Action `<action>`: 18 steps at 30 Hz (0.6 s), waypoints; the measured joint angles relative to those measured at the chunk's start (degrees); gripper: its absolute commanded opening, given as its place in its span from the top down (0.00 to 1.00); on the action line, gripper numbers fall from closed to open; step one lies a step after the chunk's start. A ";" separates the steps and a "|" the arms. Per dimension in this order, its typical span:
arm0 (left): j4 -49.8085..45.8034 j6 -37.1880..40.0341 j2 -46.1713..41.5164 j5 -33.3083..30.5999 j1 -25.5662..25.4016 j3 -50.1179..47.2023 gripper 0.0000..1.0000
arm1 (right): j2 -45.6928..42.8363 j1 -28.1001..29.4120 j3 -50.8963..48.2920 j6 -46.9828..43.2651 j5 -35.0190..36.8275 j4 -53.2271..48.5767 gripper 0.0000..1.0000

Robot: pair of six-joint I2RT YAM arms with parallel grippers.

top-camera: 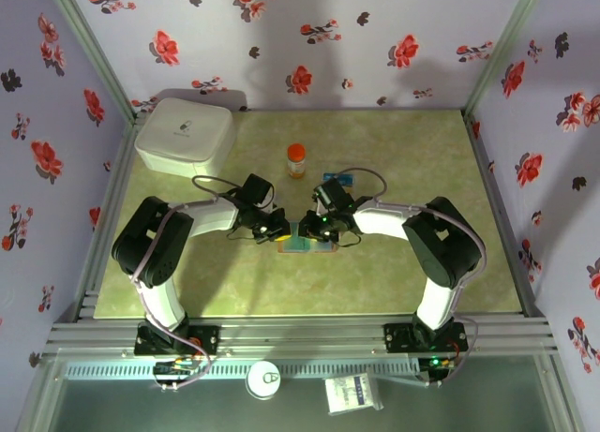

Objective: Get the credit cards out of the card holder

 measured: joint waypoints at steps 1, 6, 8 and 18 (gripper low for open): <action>-0.02 0.02 0.00 0.00 0.00 0.00 1.00 | 0.00 0.00 0.11 -0.13 0.26 -0.26 0.76; -0.11 0.04 0.00 0.00 0.00 0.04 1.00 | -0.07 0.00 0.33 -0.44 0.55 -0.70 0.75; -0.09 0.04 0.00 0.00 0.00 0.04 1.00 | -0.07 0.00 0.33 -0.46 0.55 -0.70 0.75; -0.11 0.07 0.00 0.00 0.00 0.04 1.00 | -2.40 0.00 0.31 -0.42 1.14 -0.90 0.74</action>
